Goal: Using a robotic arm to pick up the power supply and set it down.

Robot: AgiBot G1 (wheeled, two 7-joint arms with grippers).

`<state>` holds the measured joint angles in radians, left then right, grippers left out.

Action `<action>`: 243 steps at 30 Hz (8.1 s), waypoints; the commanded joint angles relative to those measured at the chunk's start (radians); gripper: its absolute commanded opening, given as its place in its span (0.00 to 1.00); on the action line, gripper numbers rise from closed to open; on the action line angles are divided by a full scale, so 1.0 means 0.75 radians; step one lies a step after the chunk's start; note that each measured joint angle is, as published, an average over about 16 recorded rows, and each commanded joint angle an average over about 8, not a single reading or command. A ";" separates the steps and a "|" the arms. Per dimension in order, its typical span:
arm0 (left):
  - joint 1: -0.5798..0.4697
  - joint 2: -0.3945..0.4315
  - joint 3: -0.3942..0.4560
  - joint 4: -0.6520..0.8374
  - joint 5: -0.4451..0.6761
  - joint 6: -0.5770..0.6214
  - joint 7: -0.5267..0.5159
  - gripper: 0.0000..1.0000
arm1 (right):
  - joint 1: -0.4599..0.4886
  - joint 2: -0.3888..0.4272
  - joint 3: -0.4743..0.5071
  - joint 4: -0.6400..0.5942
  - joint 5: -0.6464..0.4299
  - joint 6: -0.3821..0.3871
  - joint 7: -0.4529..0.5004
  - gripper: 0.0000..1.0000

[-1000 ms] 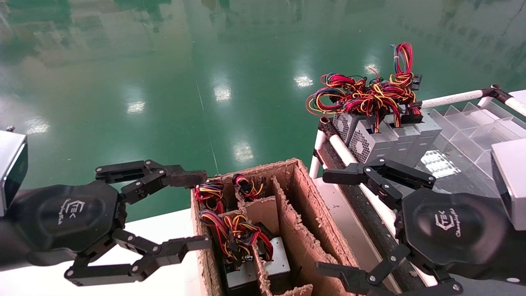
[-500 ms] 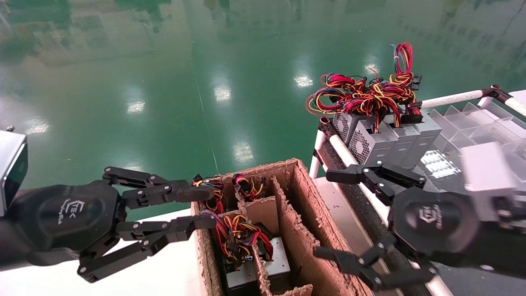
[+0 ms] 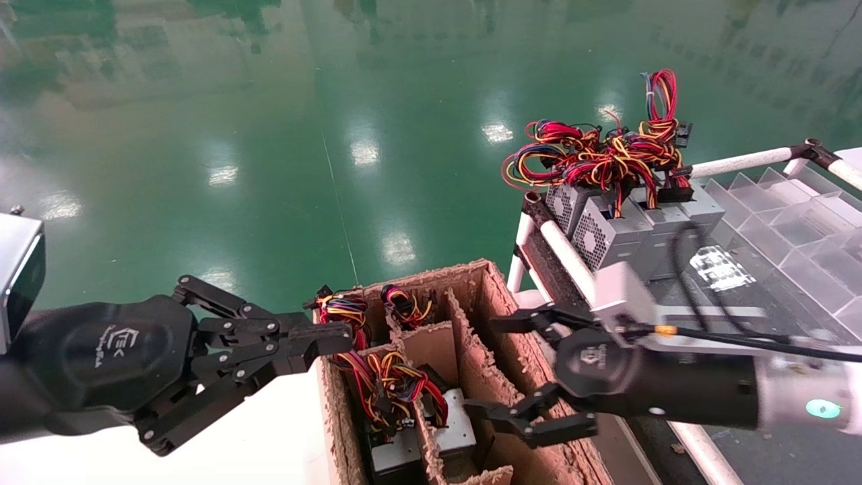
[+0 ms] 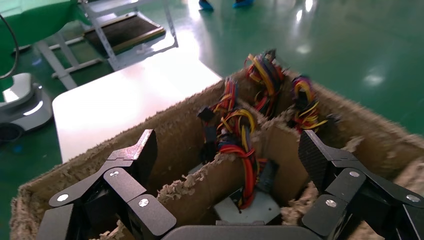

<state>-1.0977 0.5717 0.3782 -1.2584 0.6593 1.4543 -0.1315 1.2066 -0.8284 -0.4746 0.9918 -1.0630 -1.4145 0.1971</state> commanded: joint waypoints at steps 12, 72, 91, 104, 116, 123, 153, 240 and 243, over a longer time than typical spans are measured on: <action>0.000 0.000 0.000 0.000 0.000 0.000 0.000 0.43 | 0.114 -0.244 -0.108 -0.350 -0.139 0.000 -0.104 1.00; 0.000 0.000 0.001 0.000 0.000 0.000 0.000 1.00 | 0.225 -0.485 -0.105 -0.903 -0.151 -0.011 -0.611 0.00; 0.000 0.000 0.001 0.000 0.000 0.000 0.000 1.00 | 0.246 -0.405 -0.034 -0.828 -0.043 -0.107 -0.615 0.00; 0.000 0.000 0.001 0.000 -0.001 0.000 0.000 1.00 | 0.294 -0.188 0.070 -0.471 0.128 -0.180 -0.396 0.00; 0.000 0.000 0.001 0.000 -0.001 0.000 0.000 1.00 | 0.275 0.104 0.219 -0.138 0.251 -0.038 -0.237 0.00; 0.000 0.000 0.001 0.000 -0.001 0.000 0.000 1.00 | 0.212 0.285 0.294 -0.111 0.274 0.019 -0.227 0.00; 0.000 0.000 0.001 0.000 -0.001 0.000 0.001 1.00 | 0.043 0.468 0.303 -0.554 0.231 -0.157 -0.407 0.00; 0.000 -0.001 0.002 0.000 -0.001 -0.001 0.001 1.00 | 0.598 0.016 0.157 -1.258 -0.003 -0.153 -0.786 1.00; 0.000 -0.001 0.002 0.000 -0.001 -0.001 0.001 1.00 | 0.598 0.021 0.183 -1.254 0.037 -0.180 -0.801 1.00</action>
<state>-1.0980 0.5712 0.3795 -1.2583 0.6583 1.4536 -0.1308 1.6455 -0.8115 -0.3428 0.0670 -1.0406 -1.5422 -0.3958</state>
